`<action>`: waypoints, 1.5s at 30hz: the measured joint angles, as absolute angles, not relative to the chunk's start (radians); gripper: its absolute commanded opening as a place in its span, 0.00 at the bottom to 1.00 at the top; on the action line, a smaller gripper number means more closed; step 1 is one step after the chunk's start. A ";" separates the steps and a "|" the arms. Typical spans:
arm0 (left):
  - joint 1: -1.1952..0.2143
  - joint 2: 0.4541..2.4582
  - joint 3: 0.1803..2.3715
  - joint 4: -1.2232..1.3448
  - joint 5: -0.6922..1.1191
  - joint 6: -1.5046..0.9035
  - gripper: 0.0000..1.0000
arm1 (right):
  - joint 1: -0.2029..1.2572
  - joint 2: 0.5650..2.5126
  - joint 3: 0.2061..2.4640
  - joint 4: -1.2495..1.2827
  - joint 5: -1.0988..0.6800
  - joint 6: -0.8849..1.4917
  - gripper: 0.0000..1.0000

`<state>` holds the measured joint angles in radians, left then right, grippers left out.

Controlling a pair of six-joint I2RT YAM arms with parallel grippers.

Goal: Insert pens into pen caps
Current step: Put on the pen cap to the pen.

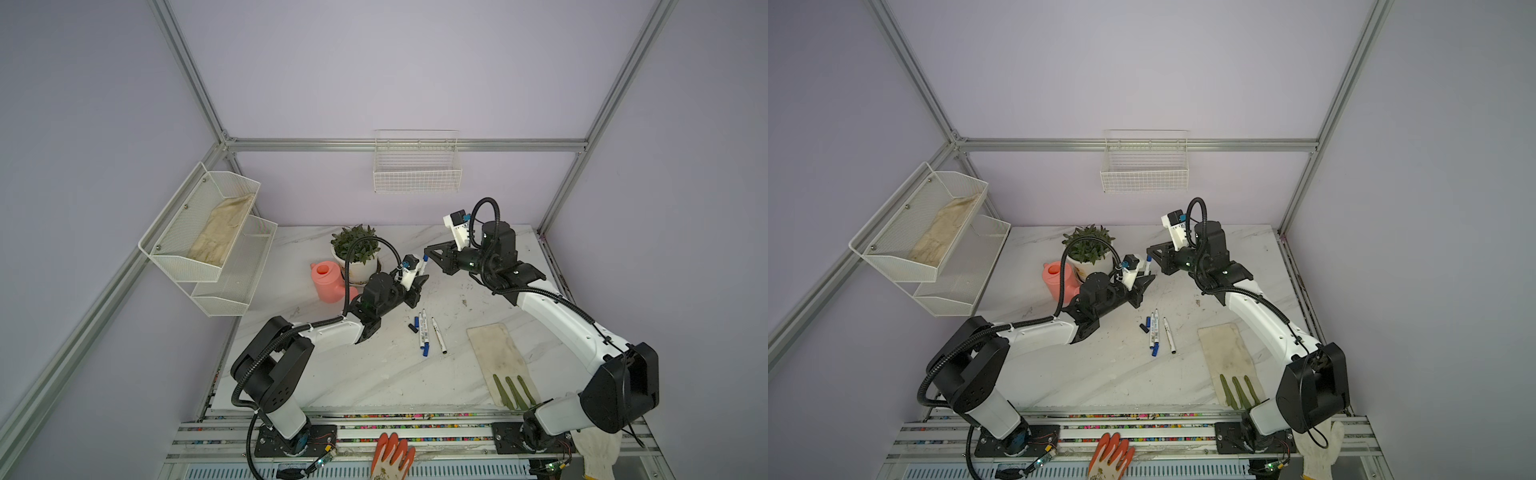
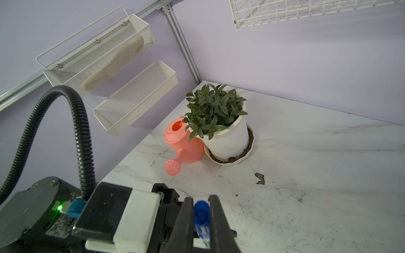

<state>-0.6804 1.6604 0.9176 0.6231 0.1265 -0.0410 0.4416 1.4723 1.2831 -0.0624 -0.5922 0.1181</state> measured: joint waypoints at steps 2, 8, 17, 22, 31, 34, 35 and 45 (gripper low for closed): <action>-0.682 1.660 0.918 0.619 0.119 -0.040 0.00 | 0.445 1.474 1.287 -0.073 -0.582 0.113 0.14; -0.687 1.660 0.918 0.609 0.105 -0.039 0.00 | 0.450 1.474 1.294 -0.098 -0.556 0.099 0.12; -0.701 1.660 0.918 0.587 0.054 -0.022 0.00 | 0.454 1.477 1.300 -0.125 -0.537 0.093 0.18; -0.700 1.660 0.918 0.581 0.085 -0.033 0.00 | 0.453 1.478 1.301 -0.136 -0.543 0.092 0.18; -0.713 1.660 0.902 0.643 0.257 -0.069 0.00 | 0.456 1.492 1.301 -0.187 -0.578 0.099 0.22; -0.717 1.660 0.901 0.650 0.293 -0.081 0.00 | 0.458 1.493 1.301 -0.200 -0.587 0.102 0.21; -0.716 1.660 0.901 0.650 0.301 -0.086 0.00 | 0.458 1.493 1.301 -0.200 -0.588 0.103 0.22; -0.715 1.660 0.887 0.669 0.339 -0.116 0.00 | 0.453 1.492 1.301 -0.199 -0.595 0.124 0.29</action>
